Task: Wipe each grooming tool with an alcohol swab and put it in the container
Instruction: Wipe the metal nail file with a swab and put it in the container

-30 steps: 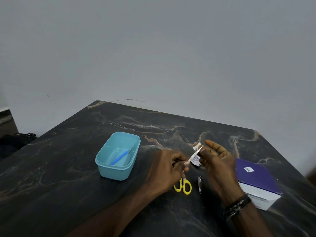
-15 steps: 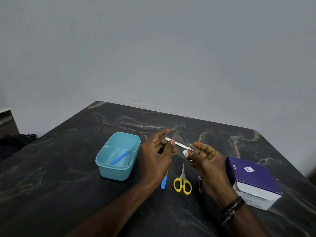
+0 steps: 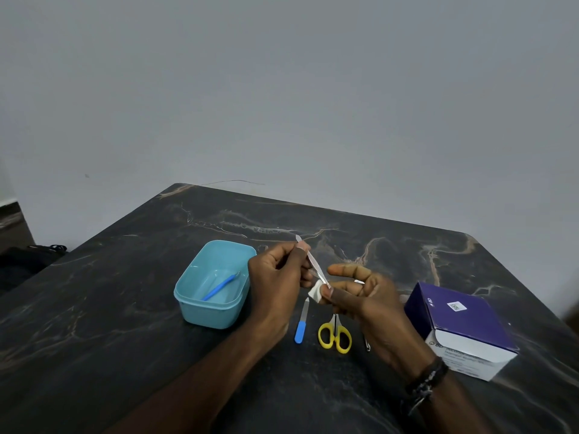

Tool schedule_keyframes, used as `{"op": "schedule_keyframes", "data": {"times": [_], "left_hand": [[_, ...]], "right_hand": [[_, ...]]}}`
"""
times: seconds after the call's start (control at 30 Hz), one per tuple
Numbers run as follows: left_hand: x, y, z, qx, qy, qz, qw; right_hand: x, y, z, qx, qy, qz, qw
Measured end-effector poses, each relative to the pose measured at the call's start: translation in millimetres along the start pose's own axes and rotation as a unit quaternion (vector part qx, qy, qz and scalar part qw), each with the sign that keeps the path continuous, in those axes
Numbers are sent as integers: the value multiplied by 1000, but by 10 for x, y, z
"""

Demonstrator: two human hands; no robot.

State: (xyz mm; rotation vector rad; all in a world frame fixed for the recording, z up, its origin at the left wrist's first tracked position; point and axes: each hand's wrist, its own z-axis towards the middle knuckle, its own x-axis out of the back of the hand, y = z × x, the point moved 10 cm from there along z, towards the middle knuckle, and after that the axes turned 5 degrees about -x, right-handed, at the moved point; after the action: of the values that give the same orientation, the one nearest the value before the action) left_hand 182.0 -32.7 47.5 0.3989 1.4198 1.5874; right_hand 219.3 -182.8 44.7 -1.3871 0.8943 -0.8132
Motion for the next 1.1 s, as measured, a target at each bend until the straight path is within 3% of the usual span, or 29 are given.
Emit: {"op": "schedule_keyframes", "data": {"times": [0.27,0.43,0.77,1.1], "left_hand": [[24,3,-14,15,8,17,1000],[54,24,13,11,17,20,1000],[-61,-26,-21,-5,-38,96,995],[-191,-68,-56,8,-91,106,990]], "right_hand": [[-30,28,-7,-29,-43,-34,998],[44,36,18,-23,-13,-31,999],[117,27,38,-15,10,-24,1000],[101,14,35,-5,9,-25,1000]]}}
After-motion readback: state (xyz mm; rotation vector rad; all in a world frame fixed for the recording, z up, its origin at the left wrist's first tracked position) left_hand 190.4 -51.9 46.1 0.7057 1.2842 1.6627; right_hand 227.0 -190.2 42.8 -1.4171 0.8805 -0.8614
